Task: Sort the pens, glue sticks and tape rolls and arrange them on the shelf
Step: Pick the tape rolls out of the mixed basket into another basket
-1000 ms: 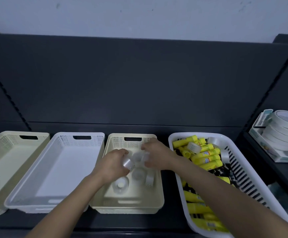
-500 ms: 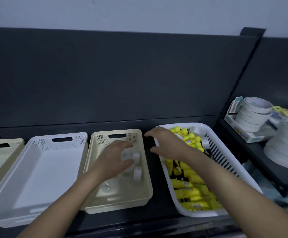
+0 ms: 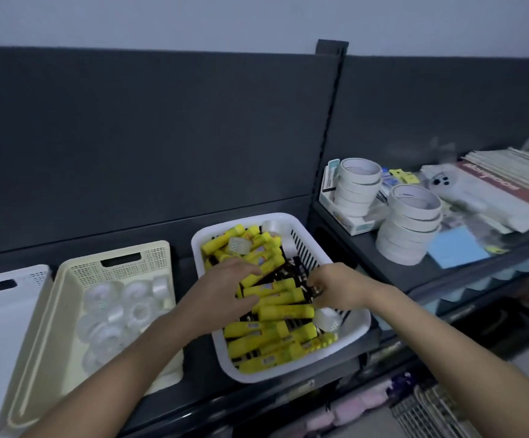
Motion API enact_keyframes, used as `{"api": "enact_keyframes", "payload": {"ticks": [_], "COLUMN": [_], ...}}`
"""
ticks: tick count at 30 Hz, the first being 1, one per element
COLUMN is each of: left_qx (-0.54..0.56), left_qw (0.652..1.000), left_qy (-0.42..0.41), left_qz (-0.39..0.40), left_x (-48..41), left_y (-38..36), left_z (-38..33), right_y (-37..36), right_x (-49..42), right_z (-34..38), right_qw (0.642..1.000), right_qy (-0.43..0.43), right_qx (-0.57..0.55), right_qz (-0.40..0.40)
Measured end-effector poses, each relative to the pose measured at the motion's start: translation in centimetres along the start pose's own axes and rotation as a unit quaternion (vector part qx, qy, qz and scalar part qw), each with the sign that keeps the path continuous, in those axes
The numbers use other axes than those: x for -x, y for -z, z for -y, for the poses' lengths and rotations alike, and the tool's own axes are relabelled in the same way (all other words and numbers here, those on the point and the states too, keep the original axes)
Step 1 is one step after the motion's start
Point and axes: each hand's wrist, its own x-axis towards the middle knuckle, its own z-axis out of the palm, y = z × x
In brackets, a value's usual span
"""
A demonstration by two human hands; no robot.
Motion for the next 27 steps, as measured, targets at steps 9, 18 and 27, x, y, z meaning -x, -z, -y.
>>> {"api": "enact_keyframes", "payload": {"ticks": [9, 18, 27], "left_qx": [-0.06, -0.131, -0.163], "left_qw": [0.994, 0.977, 0.957], "left_qy": [0.069, 0.169, 0.233], "left_qz": [0.059, 0.012, 0.055], "left_x": [-2.9, -7.8, -11.0], "left_y": [-2.5, -1.7, -1.3], "left_z": [-0.9, 0.0, 3.5], "right_y": [-2.6, 1.3, 2.1], "right_x": [-0.1, -4.3, -9.0], "right_z": [-0.9, -2.0, -1.2], "right_qw": [0.991, 0.986, 0.969], "right_qy": [0.059, 0.138, 0.03], "right_qx": [0.047, -0.064, -0.187], "right_qz": [0.113, -0.071, -0.159]}}
